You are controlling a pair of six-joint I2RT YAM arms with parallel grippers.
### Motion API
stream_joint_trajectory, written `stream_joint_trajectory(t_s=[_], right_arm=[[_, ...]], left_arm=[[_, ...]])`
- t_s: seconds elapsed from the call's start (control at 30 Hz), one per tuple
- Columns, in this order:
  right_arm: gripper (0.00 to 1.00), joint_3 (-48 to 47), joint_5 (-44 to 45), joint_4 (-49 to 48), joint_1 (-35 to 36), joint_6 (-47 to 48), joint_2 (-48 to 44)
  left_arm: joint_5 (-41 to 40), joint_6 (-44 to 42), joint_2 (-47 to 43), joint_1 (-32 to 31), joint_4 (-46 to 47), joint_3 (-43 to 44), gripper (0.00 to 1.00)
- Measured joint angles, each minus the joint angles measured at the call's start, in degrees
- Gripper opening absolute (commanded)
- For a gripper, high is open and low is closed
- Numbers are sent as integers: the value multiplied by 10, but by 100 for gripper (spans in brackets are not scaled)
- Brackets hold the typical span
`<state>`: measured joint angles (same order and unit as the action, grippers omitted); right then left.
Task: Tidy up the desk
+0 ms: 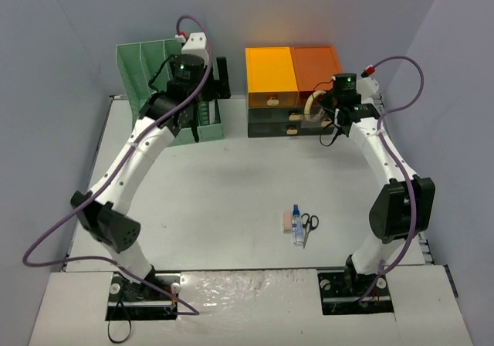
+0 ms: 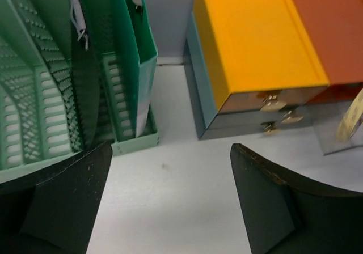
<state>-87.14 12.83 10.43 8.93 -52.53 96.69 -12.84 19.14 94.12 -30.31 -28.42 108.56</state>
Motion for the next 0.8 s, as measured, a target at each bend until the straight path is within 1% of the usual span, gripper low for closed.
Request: stream_joint_trajectory(t_s=[0.17,0.33,0.47,0.6,0.8], right_arm=[[36,4,-5,2,0,2,-10],[37,5,-12,12,-6,11,-18],[39,10,-15,20,-12,21,-32],[40,24,-19,27,-17,37,-63],[41,55,-19,36,-19,61,-132]], left_arm=[[89,65,152,42,28,165,83],[197,128,300,44,53,319,83],[263,171,391,43,62,401,83],[301,188,427,43,64,403,83],[334,188,435,43,80,399,83]])
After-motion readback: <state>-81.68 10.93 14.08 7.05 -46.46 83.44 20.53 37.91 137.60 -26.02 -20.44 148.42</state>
